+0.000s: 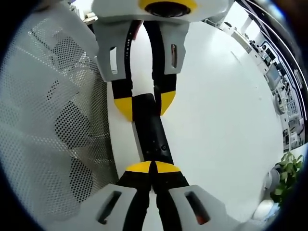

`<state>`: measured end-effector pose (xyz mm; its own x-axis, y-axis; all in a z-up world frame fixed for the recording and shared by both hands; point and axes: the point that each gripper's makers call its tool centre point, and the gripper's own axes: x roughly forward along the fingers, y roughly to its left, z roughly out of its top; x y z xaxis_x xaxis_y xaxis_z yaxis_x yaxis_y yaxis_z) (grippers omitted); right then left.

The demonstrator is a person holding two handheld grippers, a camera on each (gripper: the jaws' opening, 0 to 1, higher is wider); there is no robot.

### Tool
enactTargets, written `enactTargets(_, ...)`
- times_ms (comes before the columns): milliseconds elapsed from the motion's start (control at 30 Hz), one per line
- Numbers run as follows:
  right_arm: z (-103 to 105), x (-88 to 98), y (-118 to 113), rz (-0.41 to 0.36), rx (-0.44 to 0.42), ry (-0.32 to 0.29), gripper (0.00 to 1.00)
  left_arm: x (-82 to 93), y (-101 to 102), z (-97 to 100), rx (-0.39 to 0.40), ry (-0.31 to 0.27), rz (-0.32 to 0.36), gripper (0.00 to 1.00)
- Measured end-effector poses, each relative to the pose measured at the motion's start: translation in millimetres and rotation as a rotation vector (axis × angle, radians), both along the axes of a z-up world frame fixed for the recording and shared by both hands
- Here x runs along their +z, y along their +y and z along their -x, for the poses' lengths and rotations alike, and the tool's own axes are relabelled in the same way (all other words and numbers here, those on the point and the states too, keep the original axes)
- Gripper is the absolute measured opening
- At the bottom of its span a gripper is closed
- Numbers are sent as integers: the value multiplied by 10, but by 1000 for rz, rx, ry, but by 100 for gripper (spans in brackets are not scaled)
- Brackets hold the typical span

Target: Press the specified remote control buttons in sequence, fully releasing each button before pressing the next.

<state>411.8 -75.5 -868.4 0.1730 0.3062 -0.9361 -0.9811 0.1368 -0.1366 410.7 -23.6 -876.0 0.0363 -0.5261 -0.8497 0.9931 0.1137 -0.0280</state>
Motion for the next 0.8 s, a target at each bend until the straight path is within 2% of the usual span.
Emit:
enactTargets(333,-41,13,23,-25,-19,-3,0,-1,-2,0,3,1,1,24)
enactTargets(800,-40,-3,25,-13,-11,-7,0,-1,0,0,1,2,1,24)
